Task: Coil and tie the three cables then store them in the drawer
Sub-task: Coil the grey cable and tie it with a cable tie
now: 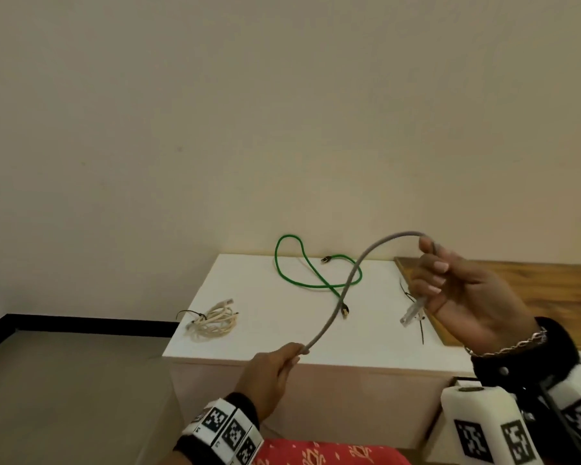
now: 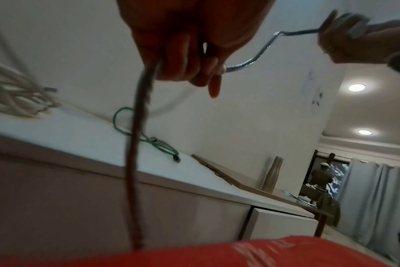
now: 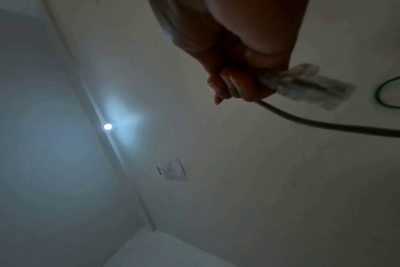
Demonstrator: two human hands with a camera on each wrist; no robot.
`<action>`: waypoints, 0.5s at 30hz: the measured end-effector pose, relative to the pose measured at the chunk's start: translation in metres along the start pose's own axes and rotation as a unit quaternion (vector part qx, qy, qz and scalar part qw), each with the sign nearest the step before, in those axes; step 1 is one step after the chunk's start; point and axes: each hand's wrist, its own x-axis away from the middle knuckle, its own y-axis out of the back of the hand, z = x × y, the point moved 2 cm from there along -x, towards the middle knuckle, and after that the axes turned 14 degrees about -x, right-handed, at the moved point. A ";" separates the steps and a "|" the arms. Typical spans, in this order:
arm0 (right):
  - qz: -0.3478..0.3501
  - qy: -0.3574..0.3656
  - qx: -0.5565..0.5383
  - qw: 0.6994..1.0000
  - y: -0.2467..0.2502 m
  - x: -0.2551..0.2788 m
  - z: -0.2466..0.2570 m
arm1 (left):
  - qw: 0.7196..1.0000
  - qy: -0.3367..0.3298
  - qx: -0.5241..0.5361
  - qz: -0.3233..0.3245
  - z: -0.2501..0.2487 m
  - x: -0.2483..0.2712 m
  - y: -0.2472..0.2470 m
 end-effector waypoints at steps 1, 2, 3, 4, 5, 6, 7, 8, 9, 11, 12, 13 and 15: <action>-0.014 0.011 0.037 0.999 0.002 -0.001 -0.002 | 0.995 -0.025 -0.094 0.022 -0.009 -0.001 0.004; -0.020 0.019 0.072 0.997 0.003 -0.002 -0.008 | 0.980 -0.056 -0.185 0.055 -0.019 -0.002 0.007; -0.023 0.027 0.113 0.993 0.007 -0.003 -0.015 | 0.959 -0.096 -0.250 0.087 -0.031 -0.002 0.009; -0.025 0.034 0.161 0.986 0.011 -0.003 -0.023 | 0.937 -0.136 -0.300 0.113 -0.043 -0.001 0.010; -0.022 0.038 0.215 0.976 0.014 -0.002 -0.031 | 0.915 -0.168 -0.342 0.136 -0.053 -0.002 0.012; -0.017 0.039 0.271 0.962 0.016 -0.001 -0.038 | 0.895 -0.197 -0.373 0.146 -0.060 -0.001 0.014; -0.007 0.037 0.327 0.944 0.019 0.001 -0.045 | 0.883 -0.232 -0.385 0.139 -0.064 0.000 0.014; 0.005 0.029 0.379 0.925 0.021 0.002 -0.052 | 0.873 -0.263 -0.390 0.128 -0.069 0.002 0.018; 0.017 0.016 0.423 0.906 0.024 0.004 -0.059 | 0.860 -0.292 -0.402 0.119 -0.069 0.005 0.019; 0.043 -0.025 0.493 0.868 0.027 0.006 -0.071 | 0.823 -0.334 -0.454 0.074 -0.067 0.008 0.017; 0.055 -0.047 0.527 0.847 0.028 0.007 -0.077 | 0.822 -0.332 -0.459 0.057 -0.066 0.008 0.016; 0.066 -0.066 0.561 0.823 0.029 0.009 -0.082 | 0.827 -0.335 -0.451 0.017 -0.065 0.007 0.014; 0.083 -0.091 0.618 0.777 0.029 0.011 -0.088 | 0.857 -0.321 -0.400 -0.055 -0.064 0.006 0.016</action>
